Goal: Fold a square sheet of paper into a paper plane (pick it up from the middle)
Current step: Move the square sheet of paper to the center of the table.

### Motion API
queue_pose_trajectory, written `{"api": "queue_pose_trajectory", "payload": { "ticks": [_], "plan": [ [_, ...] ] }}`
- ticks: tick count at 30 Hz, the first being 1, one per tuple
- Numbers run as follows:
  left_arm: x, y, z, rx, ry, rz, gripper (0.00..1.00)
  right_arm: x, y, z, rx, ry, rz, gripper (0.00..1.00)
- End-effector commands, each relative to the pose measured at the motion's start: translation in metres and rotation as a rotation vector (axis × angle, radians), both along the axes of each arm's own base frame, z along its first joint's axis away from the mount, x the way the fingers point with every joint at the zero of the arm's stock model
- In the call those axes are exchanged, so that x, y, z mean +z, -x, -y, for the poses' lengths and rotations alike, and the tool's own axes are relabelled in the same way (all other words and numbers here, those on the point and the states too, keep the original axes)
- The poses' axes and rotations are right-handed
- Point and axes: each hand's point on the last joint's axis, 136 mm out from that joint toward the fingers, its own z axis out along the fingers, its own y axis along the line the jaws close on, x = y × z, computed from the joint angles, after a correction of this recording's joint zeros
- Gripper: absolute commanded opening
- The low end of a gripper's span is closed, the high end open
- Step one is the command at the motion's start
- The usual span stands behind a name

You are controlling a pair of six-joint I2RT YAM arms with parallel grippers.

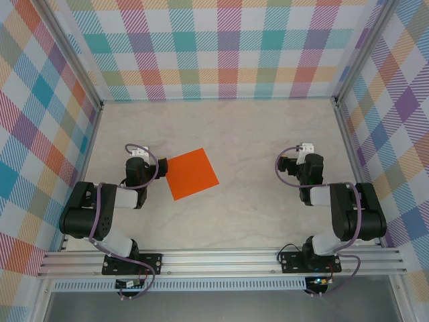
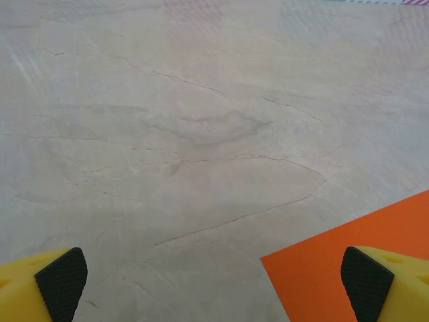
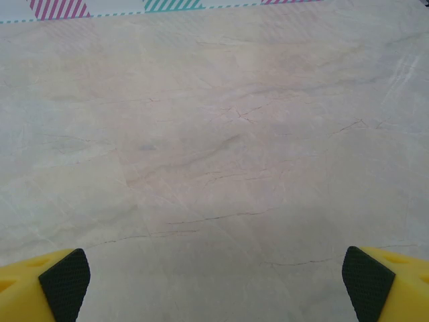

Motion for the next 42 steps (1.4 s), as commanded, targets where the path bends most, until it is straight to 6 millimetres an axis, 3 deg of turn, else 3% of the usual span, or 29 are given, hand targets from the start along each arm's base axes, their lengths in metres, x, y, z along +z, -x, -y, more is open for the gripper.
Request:
{"api": "queue_pose_trajectory", "payload": {
  "ticks": [1,36,39,42],
  "plan": [
    [0.009,-0.008,-0.004,-0.004,-0.004,0.022,1.00,0.014,-0.007,-0.001,0.010,-0.012,0.048,1.00],
    [0.009,-0.007,-0.004,-0.003,-0.004,0.022,1.00,0.014,-0.008,-0.002,0.016,-0.014,0.047,1.00],
    [0.009,-0.007,-0.004,-0.003,-0.003,0.021,1.00,0.025,-0.003,-0.015,0.095,-0.016,0.053,1.00],
    [0.009,-0.008,-0.004,-0.003,-0.004,0.023,1.00,0.035,0.004,-0.010,0.032,-0.082,-0.134,1.00]
  ]
}}
